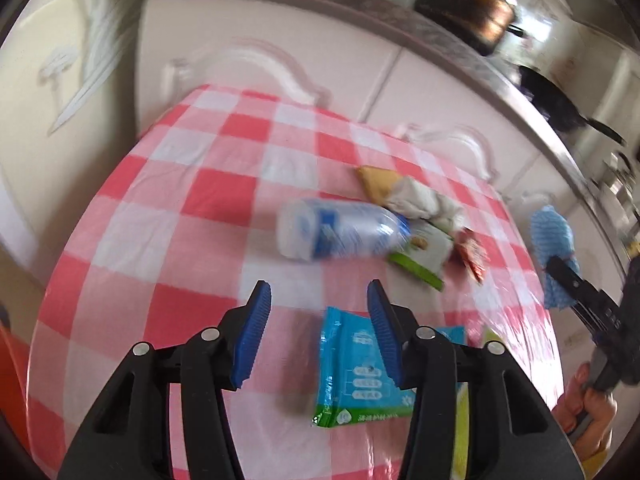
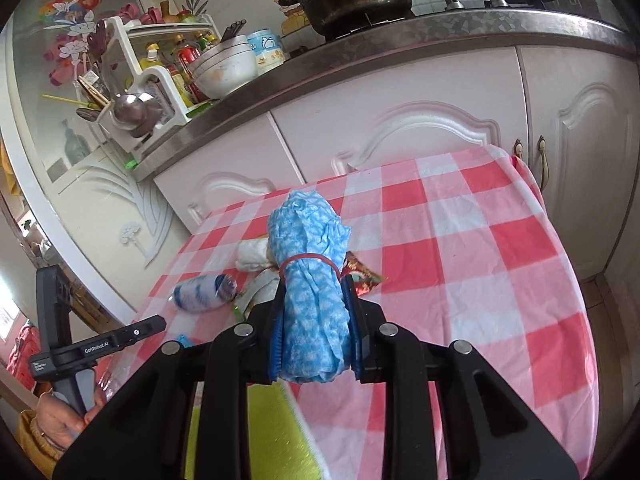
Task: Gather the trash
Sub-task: 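Grasp the white yogurt bottle with the left gripper while the right holds the cloth, then carry the bottle and cloth to the orange bucket and open both grippers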
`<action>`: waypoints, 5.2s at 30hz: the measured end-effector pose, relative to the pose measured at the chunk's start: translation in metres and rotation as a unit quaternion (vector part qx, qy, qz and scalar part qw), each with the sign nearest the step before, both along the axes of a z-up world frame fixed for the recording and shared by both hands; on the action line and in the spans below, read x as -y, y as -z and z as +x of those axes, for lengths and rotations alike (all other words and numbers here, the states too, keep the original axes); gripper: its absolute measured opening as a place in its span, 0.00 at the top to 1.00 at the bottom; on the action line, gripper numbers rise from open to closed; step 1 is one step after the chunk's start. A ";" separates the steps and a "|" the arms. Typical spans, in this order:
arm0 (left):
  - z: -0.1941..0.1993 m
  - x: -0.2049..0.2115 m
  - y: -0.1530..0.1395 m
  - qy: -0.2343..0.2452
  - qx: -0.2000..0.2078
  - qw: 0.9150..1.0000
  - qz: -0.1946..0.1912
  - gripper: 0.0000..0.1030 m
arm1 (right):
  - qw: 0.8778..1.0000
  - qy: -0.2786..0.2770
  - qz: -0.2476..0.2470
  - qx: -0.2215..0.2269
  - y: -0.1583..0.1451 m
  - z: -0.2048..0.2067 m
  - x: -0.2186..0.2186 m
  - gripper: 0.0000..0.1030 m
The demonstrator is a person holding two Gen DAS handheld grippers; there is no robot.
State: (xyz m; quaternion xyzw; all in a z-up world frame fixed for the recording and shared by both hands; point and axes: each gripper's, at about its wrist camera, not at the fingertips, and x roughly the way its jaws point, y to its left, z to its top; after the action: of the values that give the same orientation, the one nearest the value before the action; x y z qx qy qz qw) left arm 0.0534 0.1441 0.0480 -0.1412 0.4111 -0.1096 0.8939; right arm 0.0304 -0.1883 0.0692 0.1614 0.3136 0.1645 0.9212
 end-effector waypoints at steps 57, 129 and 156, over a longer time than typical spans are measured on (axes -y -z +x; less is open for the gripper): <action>-0.084 -0.032 0.005 0.036 0.034 0.996 0.077 0.58 | 0.997 -0.058 0.026 -0.049 0.021 -0.088 -0.067 0.74; -0.234 -0.330 0.094 -0.313 -0.070 0.947 0.010 0.58 | 0.879 -0.421 -0.142 -0.171 0.054 -0.095 -0.532 0.74; -0.248 -0.340 0.087 -0.344 -0.051 0.936 -0.051 0.09 | 0.924 -0.345 -0.079 -0.143 0.034 -0.089 -0.468 0.22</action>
State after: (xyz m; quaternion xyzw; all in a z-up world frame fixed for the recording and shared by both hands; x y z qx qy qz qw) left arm -0.1948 0.4840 -0.0394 -0.3248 0.3761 0.1916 0.8464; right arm -0.0590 0.2795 0.0356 -0.0085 0.4907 0.4217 0.7625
